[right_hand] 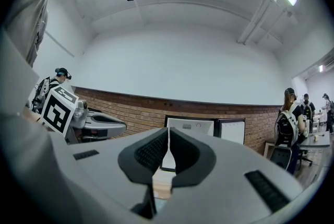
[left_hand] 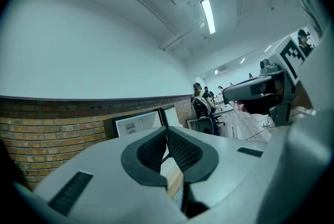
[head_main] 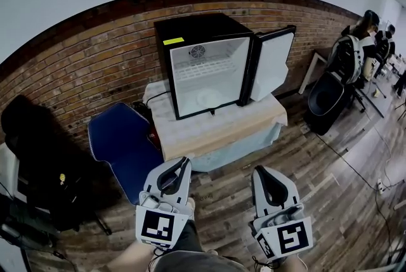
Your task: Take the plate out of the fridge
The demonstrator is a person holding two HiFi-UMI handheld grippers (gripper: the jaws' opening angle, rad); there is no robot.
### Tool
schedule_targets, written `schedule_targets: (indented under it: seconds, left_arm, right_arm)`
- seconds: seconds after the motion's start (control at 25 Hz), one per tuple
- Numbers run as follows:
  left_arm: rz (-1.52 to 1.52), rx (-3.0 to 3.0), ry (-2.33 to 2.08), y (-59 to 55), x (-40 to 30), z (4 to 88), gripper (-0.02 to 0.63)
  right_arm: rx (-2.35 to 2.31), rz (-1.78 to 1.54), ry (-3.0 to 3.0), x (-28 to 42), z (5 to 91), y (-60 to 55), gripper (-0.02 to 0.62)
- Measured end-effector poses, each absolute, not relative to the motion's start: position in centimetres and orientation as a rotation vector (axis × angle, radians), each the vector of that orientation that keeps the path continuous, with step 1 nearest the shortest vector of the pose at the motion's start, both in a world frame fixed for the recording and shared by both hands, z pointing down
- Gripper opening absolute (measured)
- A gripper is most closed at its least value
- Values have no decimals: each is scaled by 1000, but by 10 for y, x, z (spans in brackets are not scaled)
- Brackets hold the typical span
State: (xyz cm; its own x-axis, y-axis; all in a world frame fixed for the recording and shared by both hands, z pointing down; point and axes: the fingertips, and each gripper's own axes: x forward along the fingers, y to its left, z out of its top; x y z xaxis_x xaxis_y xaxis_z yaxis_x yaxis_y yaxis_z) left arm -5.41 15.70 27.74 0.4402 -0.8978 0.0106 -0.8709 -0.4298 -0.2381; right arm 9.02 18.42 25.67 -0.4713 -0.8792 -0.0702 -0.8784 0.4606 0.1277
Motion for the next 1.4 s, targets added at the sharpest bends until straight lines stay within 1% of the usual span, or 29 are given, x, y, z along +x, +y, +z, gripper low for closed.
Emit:
schedule_targets:
  seconds: [0.32, 0.88, 1.16, 1.4]
  left_arm:
    - [-195, -2523, 1523, 104, -58, 283, 23]
    - [-199, -2578, 1499, -16, -86, 289, 23]
    - [-200, -2614, 1443, -77, -102, 284, 23]
    - [-177, -2650, 1392, -123, -107, 276, 23]
  right_arm:
    - [1619, -222, -2647, 84, 263, 137, 32]
    - [1602, -171, -2609, 44, 270, 14, 32]
    - [1625, -173, -2573, 24, 258, -47, 32]
    - [1716, -206, -2524, 20, 246, -91, 32]
